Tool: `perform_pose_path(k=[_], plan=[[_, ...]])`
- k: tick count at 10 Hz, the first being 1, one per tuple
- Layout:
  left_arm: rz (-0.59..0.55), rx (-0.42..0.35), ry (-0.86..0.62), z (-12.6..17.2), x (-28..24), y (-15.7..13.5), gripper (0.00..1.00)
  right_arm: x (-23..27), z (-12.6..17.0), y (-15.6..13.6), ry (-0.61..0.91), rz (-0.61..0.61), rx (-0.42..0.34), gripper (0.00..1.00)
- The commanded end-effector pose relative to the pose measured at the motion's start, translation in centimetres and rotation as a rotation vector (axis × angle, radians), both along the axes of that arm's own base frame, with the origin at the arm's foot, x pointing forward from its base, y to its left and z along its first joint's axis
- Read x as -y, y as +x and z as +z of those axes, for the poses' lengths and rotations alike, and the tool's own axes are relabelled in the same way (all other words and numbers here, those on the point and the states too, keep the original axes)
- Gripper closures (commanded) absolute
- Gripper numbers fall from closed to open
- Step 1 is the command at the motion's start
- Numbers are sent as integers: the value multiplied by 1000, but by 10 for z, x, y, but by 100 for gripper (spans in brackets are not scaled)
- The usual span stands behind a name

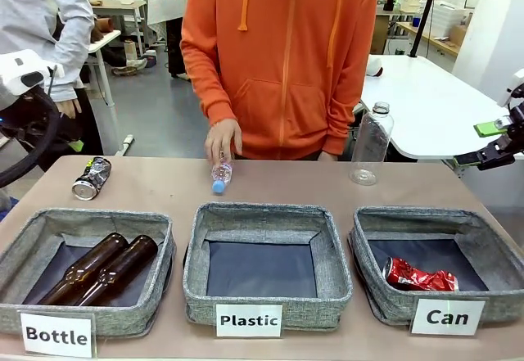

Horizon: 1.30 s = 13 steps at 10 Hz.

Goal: Sort the can waste into the basket.
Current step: Pick up the can waste from the table and place it in the right Fabric basket.

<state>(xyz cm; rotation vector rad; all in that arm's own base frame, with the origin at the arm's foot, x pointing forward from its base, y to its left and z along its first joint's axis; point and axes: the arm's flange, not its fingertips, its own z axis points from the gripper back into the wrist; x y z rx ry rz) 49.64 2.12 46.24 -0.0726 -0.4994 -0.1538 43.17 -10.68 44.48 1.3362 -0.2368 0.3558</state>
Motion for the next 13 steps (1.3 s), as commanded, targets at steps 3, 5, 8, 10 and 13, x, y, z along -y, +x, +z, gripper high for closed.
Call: perform_pose_path(k=[3, 5, 8, 10, 13], plan=[[-13, -1, -27, 0, 4, -1, 0, 2, 1, -1, -6, 5, 18, 0], [66, -194, 22, 1, 9, 70, 0, 2, 1, -1, -6, 5, 18, 0], [53, -327, 36, -31, 21, 133, 0, 2, 1, -1, -6, 5, 18, 0], [88, -433, 79, -60, 16, 163, 0, 2, 1, -1, -6, 5, 18, 0], [115, -524, 133, -103, 13, 184, 0, 2, 1, -1, -6, 5, 18, 0]])
